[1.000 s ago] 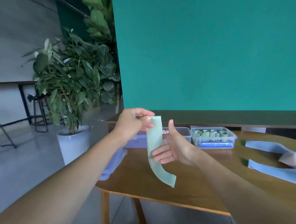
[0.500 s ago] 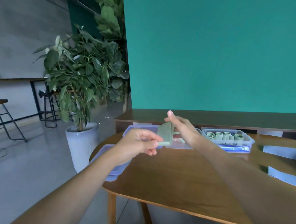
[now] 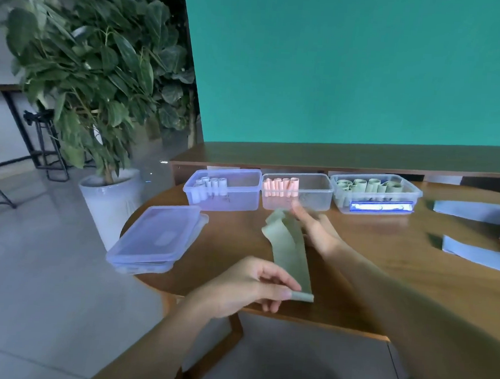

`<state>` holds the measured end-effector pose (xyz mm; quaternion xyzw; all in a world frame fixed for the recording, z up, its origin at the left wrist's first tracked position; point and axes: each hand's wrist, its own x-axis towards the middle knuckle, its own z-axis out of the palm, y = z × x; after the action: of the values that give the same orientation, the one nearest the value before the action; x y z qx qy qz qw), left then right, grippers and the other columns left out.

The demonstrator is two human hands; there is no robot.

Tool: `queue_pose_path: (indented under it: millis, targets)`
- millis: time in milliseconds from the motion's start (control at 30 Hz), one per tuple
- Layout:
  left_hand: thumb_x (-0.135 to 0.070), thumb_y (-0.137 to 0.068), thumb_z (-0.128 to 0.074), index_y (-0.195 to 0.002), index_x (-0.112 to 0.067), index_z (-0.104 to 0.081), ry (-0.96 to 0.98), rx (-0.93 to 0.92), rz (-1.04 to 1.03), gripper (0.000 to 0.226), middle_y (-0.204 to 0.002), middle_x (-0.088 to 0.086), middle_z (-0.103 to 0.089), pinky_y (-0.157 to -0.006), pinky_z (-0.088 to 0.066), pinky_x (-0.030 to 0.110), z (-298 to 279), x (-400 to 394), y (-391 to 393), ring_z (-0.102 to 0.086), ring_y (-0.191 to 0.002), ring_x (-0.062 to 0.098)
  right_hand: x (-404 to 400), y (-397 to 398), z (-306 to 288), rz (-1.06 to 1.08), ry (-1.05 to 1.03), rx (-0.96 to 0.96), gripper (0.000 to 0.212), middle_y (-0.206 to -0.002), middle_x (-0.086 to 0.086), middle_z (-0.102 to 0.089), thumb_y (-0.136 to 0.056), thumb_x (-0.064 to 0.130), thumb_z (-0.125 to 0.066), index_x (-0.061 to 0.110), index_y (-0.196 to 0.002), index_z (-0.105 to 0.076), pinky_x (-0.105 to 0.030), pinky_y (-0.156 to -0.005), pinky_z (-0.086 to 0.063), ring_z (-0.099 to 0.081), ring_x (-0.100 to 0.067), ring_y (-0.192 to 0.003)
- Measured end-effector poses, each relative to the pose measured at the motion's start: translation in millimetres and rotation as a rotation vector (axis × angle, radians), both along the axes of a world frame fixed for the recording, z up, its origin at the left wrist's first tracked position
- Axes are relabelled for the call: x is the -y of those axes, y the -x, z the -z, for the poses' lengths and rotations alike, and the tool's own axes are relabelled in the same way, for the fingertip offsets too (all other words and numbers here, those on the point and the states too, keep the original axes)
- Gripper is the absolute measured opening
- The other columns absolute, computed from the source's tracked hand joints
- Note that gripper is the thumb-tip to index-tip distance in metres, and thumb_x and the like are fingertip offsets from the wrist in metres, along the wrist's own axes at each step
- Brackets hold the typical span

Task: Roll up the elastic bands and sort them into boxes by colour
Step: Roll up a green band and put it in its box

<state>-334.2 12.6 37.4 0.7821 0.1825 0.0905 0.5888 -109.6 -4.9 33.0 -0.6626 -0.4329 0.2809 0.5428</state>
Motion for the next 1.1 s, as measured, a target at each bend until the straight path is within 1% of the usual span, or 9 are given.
queue_pose_path:
  millis: [133,233,300,433,500,600,767,933,1100]
  targets:
    - [-0.008,-0.088,-0.074,-0.104,-0.014,-0.077,0.029,0.057,-0.006,0.017,-0.082,0.003,-0.069,-0.058,-0.043,0.022,3,-2,-8,-0.058,-0.069,0.015,0,-16,11,0.156,0.068,0.278,0.049,-0.122,-0.002,-0.07,-0.093,0.055,-0.063,0.016,-0.124,-0.067,-0.027,-0.097,-0.044,-0.064,-0.018,-0.113]
    - [-0.004,-0.087,-0.074,-0.106,-0.014,-0.076,0.127,0.115,-0.011,0.022,-0.092,0.005,-0.069,-0.053,-0.037,0.021,6,-5,-10,-0.054,-0.065,0.015,-4,-21,16,0.173,0.072,0.383,0.048,-0.119,-0.007,-0.069,-0.095,0.045,-0.066,0.01,-0.127,-0.064,-0.027,-0.095,-0.046,-0.064,-0.022,-0.111]
    - [-0.005,-0.087,-0.074,-0.105,-0.012,-0.076,0.158,0.177,-0.074,0.02,-0.087,0.008,-0.066,-0.048,-0.03,0.023,9,-8,-13,-0.048,-0.06,0.017,-9,-25,21,0.192,0.076,0.448,0.047,-0.113,-0.009,-0.068,-0.095,0.045,-0.066,0.009,-0.125,-0.064,-0.03,-0.092,-0.048,-0.064,-0.024,-0.106]
    - [-0.013,-0.088,-0.075,-0.096,-0.02,-0.079,0.022,0.249,-0.368,0.011,-0.068,0.003,-0.061,-0.051,-0.035,0.026,16,-15,-27,-0.049,-0.058,0.015,-17,-31,23,0.195,0.133,0.522,0.043,-0.11,-0.006,-0.066,-0.094,0.036,-0.069,0.009,-0.128,-0.063,-0.024,-0.086,-0.043,-0.063,-0.022,-0.104]
    - [-0.018,-0.088,-0.074,-0.097,-0.025,-0.079,-0.148,0.225,-0.426,0.012,-0.075,-0.008,-0.07,-0.061,-0.046,0.024,19,-20,-34,-0.061,-0.065,0.007,-21,-34,23,0.177,0.168,0.559,0.045,-0.116,-0.007,-0.066,-0.094,0.032,-0.069,0.009,-0.132,-0.061,-0.023,-0.087,-0.042,-0.062,-0.021,-0.105]
    - [-0.027,-0.088,-0.073,-0.101,-0.032,-0.077,-0.43,0.14,-0.468,0.015,-0.094,-0.021,-0.073,-0.082,-0.052,0.017,24,-28,-44,-0.066,-0.09,-0.005,-29,-39,25,0.176,0.189,0.647,0.046,-0.118,-0.008,-0.067,-0.095,0.036,-0.067,0.011,-0.133,-0.06,-0.027,-0.088,-0.044,-0.058,-0.02,-0.1]
    - [-0.032,-0.09,-0.071,-0.111,-0.029,-0.074,-0.695,0.057,-0.456,0.022,-0.113,-0.018,-0.068,-0.092,-0.045,0.019,29,-43,-61,-0.058,-0.104,-0.002,-39,-47,26,0.179,0.222,0.711,0.037,-0.123,0.0,-0.067,-0.1,0.042,-0.054,0.021,-0.129,-0.062,-0.043,-0.105,-0.037,-0.056,-0.026,-0.119]
    - [-0.037,-0.095,-0.064,-0.122,-0.028,-0.07,-0.709,-0.02,-0.466,0.029,-0.125,-0.015,-0.065,-0.089,-0.035,0.016,27,-54,-72,-0.055,-0.111,0.004,-45,-49,26,0.059,0.261,0.754,0.04,-0.136,-0.001,-0.062,-0.104,0.042,-0.043,0.028,-0.14,-0.053,-0.049,-0.11,-0.027,-0.047,-0.028,-0.132]
    - [-0.033,-0.094,-0.065,-0.117,-0.031,-0.072,-0.659,0.032,-0.511,0.024,-0.118,-0.019,-0.068,-0.094,-0.042,0.017,28,-53,-68,-0.06,-0.101,0.001,-30,-44,27,0.006,0.318,0.822,0.052,-0.146,0.0,-0.053,-0.103,0.056,-0.036,0.031,-0.148,-0.042,-0.049,-0.114,-0.024,-0.04,-0.027,-0.14]
